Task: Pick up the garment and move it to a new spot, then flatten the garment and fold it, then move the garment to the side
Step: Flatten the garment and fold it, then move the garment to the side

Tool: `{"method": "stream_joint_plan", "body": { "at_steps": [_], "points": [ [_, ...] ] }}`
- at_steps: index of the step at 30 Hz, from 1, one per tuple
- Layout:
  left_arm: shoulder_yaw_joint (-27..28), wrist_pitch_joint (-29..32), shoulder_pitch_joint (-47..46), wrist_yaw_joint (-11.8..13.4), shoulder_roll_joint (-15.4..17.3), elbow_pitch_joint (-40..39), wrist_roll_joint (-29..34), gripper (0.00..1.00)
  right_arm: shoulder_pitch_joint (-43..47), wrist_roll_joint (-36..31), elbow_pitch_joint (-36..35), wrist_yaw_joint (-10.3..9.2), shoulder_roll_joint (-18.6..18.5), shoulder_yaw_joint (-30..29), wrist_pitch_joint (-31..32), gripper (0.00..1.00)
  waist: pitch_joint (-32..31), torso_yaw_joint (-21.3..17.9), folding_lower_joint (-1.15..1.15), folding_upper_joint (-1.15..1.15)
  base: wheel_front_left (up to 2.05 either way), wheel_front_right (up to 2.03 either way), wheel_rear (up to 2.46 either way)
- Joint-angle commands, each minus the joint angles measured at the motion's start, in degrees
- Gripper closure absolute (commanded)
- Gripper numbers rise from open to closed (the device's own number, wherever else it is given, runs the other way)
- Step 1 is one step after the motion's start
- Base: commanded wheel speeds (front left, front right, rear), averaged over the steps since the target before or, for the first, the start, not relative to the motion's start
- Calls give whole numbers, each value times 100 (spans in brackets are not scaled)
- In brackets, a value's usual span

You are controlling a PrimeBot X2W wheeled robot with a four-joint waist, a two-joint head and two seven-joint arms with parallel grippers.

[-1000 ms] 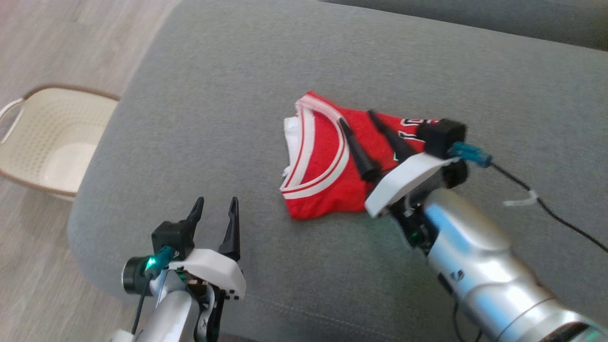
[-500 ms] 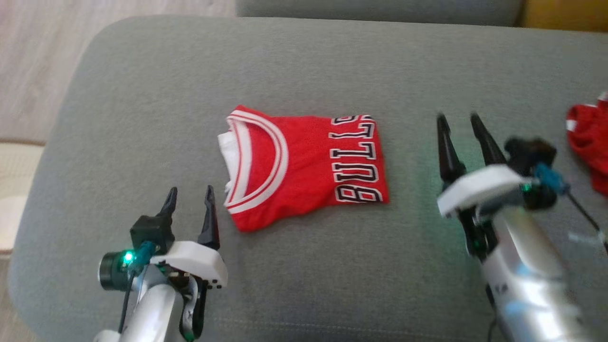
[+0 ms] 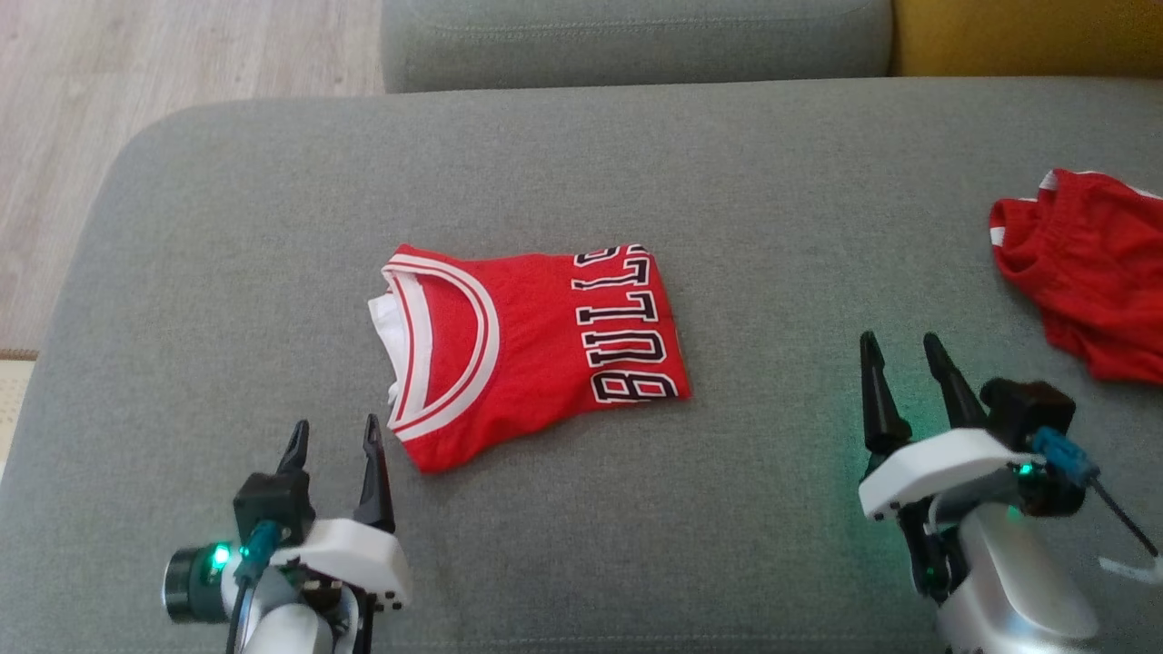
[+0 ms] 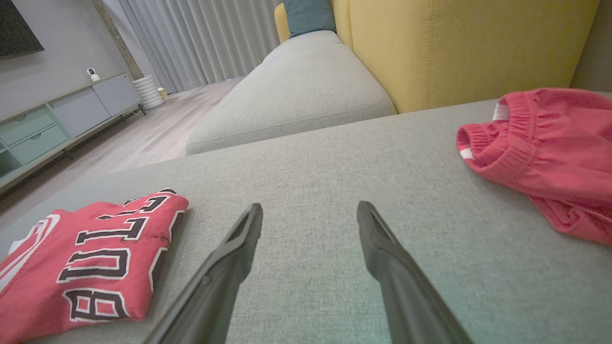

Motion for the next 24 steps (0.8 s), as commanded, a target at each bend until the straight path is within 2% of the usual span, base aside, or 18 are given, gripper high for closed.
{"method": "stream_joint_plan", "body": {
  "at_steps": [1,13,24],
  "points": [
    [235,-46,-117,31,59,-232,34,0,-52,35,-205,-5,64,124,-63,0,-36,-6,0,0,0,0,0],
    [241,-46,-65,0,59,-270,26,0,-27,131,-210,-5,64,262,-63,0,19,102,0,0,0,0,0],
    [-201,-46,-354,-92,59,-347,-87,0,-597,286,-28,-5,64,864,-63,0,465,767,0,0,0,0,0]
  ]
}}
